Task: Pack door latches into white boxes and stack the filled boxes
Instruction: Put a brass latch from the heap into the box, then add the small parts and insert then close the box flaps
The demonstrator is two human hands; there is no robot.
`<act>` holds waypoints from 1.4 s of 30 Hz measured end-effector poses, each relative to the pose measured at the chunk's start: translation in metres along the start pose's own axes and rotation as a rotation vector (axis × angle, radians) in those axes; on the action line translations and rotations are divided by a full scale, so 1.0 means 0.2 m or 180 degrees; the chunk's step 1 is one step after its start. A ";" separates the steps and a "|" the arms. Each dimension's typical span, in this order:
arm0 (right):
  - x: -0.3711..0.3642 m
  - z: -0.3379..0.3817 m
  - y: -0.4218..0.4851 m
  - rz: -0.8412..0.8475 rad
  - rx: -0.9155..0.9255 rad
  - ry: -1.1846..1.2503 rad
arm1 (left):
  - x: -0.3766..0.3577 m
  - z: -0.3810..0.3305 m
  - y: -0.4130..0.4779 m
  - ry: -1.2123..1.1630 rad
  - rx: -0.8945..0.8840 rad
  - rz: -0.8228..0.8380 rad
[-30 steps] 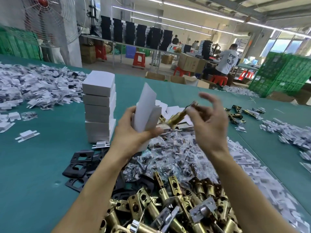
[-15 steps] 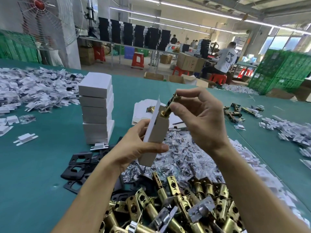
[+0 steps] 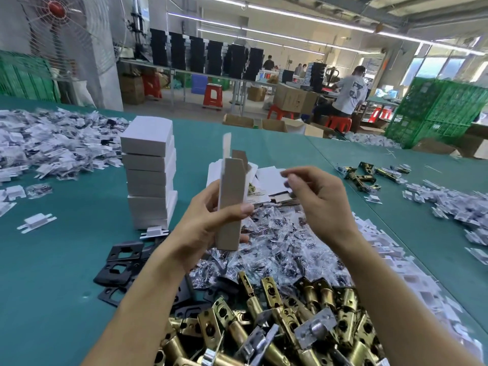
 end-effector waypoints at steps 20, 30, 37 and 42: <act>0.55 -0.79 -0.04 0.0348 -0.1631 -0.3840 | -0.12 -0.07 -0.02 -0.0762 -0.0812 -0.0075; 0.49 -0.72 -0.07 0.0049 -0.1226 -0.3133 | -0.13 -0.02 -0.02 -0.0415 -0.0752 -0.0215; 0.50 -0.59 -0.05 -0.0362 -0.1005 -0.2347 | -0.11 0.03 -0.02 -0.0015 -0.0542 -0.0428; 0.36 -0.28 -0.05 0.0003 -0.0497 -0.0154 | -0.13 0.07 -0.02 0.0097 -0.0423 -0.0165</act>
Point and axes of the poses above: each hand's wrist, its own y-axis towards the middle knuckle, its own x-axis out of the back of the hand, z = x × y, the point moved 5 cm from there along y, towards the middle knuckle, and after that the axes turned 9 degrees about -x, right-handed, at the moved point
